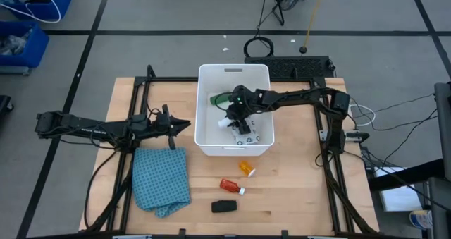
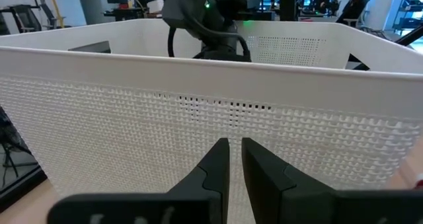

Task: Pick & place medical supplies in basket/bin
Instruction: Put the white pill bottle into the white bin, then put the red pill bottle into the white bin

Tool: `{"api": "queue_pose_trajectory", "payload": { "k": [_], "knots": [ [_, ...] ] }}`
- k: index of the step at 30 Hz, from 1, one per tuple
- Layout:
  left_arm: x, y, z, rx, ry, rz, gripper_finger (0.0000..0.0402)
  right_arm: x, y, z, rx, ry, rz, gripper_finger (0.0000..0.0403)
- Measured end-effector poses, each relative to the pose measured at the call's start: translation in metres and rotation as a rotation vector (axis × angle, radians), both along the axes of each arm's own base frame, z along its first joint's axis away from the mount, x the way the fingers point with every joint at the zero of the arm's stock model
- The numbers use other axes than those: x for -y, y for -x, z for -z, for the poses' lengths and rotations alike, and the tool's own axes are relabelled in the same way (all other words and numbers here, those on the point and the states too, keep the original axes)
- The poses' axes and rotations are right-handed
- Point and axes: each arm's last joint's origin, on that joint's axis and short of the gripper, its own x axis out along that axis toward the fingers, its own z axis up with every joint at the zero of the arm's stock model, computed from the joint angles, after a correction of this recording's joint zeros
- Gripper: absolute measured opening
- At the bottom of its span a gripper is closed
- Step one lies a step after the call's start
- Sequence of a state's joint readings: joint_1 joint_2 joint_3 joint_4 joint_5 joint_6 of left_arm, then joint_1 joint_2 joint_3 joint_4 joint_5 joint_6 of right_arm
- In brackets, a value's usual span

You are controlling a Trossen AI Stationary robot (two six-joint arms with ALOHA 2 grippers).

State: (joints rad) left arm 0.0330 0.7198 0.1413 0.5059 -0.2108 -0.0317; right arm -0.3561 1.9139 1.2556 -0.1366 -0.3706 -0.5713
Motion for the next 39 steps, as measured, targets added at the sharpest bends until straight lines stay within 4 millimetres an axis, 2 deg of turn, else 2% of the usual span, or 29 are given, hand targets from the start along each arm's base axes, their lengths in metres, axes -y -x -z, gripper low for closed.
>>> {"api": "queue_pose_trajectory", "payload": {
  "k": [4,11,16,19,23,27,29,32,35,37,39],
  "knots": [
    [0.0,0.0,0.0,-0.003,0.0,0.0,0.0047,0.0,0.001,-0.004,0.0,-0.025,0.028,0.0182],
    [0.0,0.0,0.001,-0.005,0.003,0.0,0.0047,-0.001,0.002,-0.008,0.003,-0.041,0.054,0.0251],
    [0.0,0.0,0.001,-0.006,0.007,0.0,0.0047,-0.005,0.001,-0.016,0.013,0.005,0.086,0.0277],
    [0.0,0.0,0.001,-0.006,0.008,0.0,0.0047,-0.009,0.005,-0.034,0.045,0.062,0.116,0.0282],
    [0.0,0.0,0.001,-0.007,0.01,0.0,0.0047,-0.018,0.02,-0.081,0.163,0.095,0.118,0.0276],
    [0.0,0.0,0.001,-0.009,0.024,-0.001,0.0047,-0.032,0.047,-0.136,0.299,0.105,0.123,0.0248],
    [0.0,0.0,0.002,-0.015,0.026,-0.001,0.0047,-0.041,0.064,-0.162,0.38,0.108,0.12,0.0218],
    [0.0,0.0,0.003,-0.025,0.034,-0.002,0.0047,-0.056,0.093,-0.188,0.477,0.086,0.097,0.0153],
    [0.0,0.0,0.004,-0.031,0.036,-0.002,0.0047,-0.071,0.124,-0.198,0.551,0.033,0.042,0.007],
    [0.0,0.0,0.004,-0.03,0.04,-0.002,0.0047,-0.081,0.143,-0.194,0.599,0.015,0.019,0.0021],
    [0.0,0.0,0.004,-0.027,0.053,-0.003,0.0047,-0.09,0.159,-0.182,0.642,-0.012,0.009,0.0012]
  ]
}}
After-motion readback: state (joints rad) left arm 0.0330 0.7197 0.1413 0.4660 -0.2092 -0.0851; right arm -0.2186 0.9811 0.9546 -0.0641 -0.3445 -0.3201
